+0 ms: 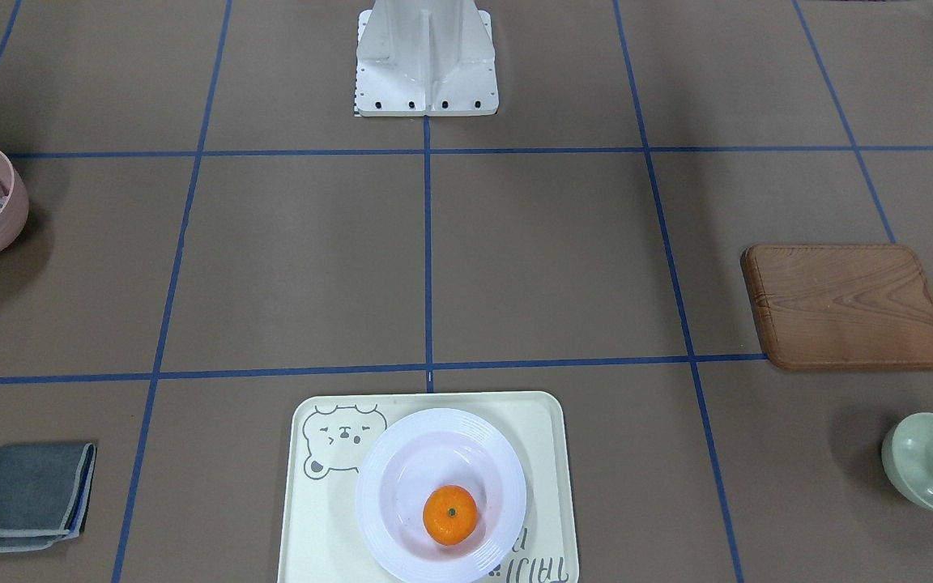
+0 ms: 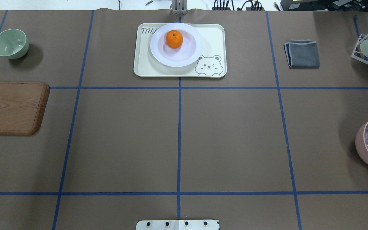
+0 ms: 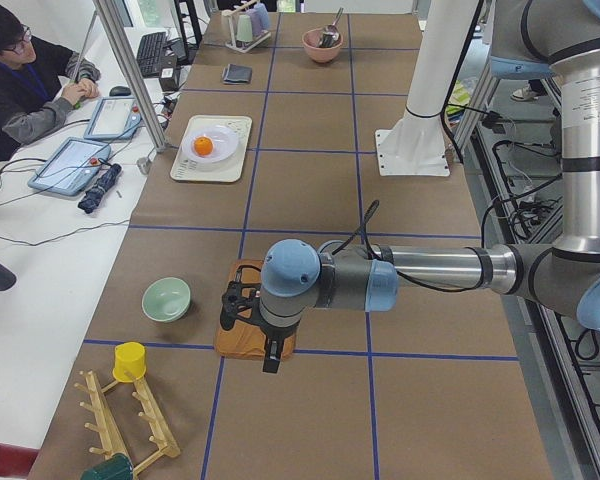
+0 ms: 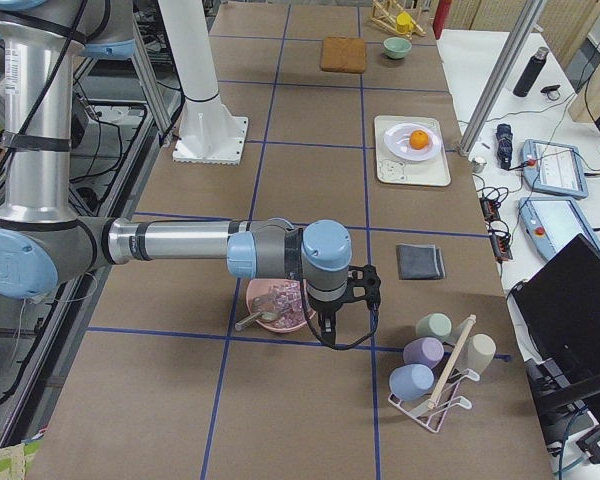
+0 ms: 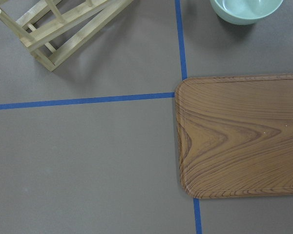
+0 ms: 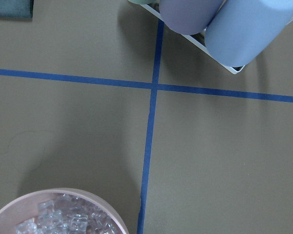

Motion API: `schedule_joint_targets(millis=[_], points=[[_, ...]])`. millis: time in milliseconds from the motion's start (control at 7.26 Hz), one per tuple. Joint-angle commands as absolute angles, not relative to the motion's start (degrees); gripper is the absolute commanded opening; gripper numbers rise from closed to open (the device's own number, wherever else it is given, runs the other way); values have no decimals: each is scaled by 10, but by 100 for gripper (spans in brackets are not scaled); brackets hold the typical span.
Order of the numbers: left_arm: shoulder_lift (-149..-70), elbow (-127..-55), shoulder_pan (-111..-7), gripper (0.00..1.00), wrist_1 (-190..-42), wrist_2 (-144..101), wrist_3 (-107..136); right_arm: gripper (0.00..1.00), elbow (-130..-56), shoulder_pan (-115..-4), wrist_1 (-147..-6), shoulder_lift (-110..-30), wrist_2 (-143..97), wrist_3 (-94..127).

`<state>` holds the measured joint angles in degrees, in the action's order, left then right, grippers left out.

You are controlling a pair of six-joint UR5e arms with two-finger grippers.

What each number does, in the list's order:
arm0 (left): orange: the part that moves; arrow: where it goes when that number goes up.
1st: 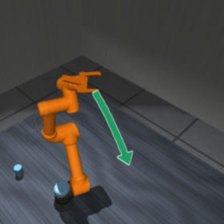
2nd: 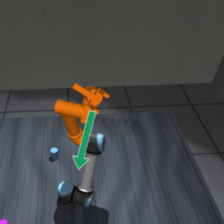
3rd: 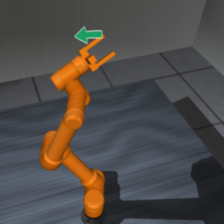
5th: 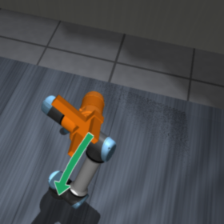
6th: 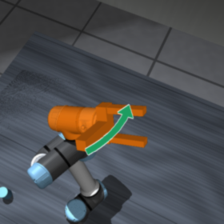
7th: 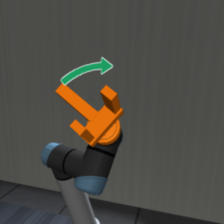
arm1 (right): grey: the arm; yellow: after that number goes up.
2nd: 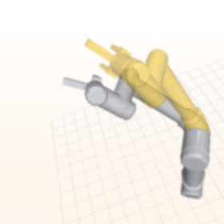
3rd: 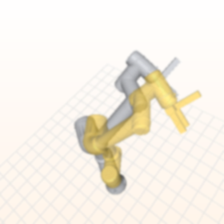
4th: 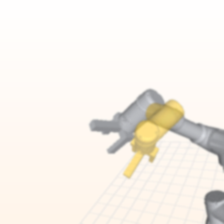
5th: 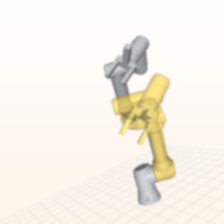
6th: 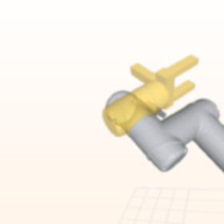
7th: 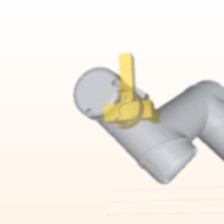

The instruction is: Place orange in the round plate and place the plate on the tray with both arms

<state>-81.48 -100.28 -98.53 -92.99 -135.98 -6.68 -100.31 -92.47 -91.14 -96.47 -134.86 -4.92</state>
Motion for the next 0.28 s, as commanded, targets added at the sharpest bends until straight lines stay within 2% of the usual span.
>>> schedule_joint_targets(millis=[0,138], points=[[-815,-1003,-985,100,-930,-1360,-67,100,-1004,-925,-911,-965,-1348,-49],[-815,-1003,-986,100,-930,-1360,-67,100,-1004,-925,-911,-965,-1349,-49]])
